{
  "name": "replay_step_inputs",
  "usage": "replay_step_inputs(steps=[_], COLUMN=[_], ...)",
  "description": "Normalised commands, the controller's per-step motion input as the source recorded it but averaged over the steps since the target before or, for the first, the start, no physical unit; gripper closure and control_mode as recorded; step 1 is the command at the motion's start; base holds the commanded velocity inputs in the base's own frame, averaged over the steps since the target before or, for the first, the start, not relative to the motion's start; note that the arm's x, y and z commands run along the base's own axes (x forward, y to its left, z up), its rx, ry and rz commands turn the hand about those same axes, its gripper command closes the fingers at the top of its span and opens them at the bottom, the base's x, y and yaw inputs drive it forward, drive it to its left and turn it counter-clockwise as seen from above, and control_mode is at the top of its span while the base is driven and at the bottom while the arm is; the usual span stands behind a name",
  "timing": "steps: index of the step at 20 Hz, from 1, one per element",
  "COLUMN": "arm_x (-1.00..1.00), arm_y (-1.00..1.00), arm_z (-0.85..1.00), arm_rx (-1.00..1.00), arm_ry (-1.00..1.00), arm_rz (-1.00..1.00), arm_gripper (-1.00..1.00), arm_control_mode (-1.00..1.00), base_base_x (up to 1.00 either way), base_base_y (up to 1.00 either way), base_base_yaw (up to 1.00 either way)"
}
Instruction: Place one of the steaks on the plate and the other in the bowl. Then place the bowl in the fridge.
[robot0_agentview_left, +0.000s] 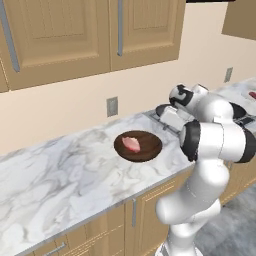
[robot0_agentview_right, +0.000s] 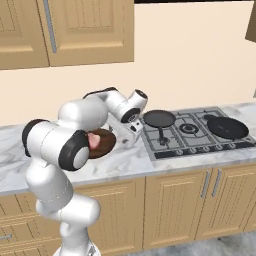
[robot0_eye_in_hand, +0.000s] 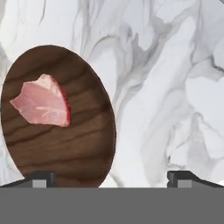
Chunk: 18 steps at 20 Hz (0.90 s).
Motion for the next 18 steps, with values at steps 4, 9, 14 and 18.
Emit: replay_step_inputs(steps=[4, 9, 14, 18], arm_x=[0.00, 0.00, 0.00, 0.06], arm_y=[0.40, 0.34, 0.19, 0.40], arm_z=[-0.49, -0.67, -0.42, -0.20], arm_rx=[0.07, 0.00, 0.00, 0.00], arm_ry=[-0.11, -0.16, -0.09, -0.01], arm_rz=[0.00, 0.00, 0.00, 0.00], arm_gripper=[-1.00, -1.00, -1.00, -1.00], arm_control_mode=[-1.00, -1.00, -1.00, -1.00], base_base_x=[0.00, 0.00, 0.00, 0.00], base_base_y=[0.00, 0.00, 0.00, 0.00], base_base_yaw=[0.00, 0.00, 0.00, 0.00])
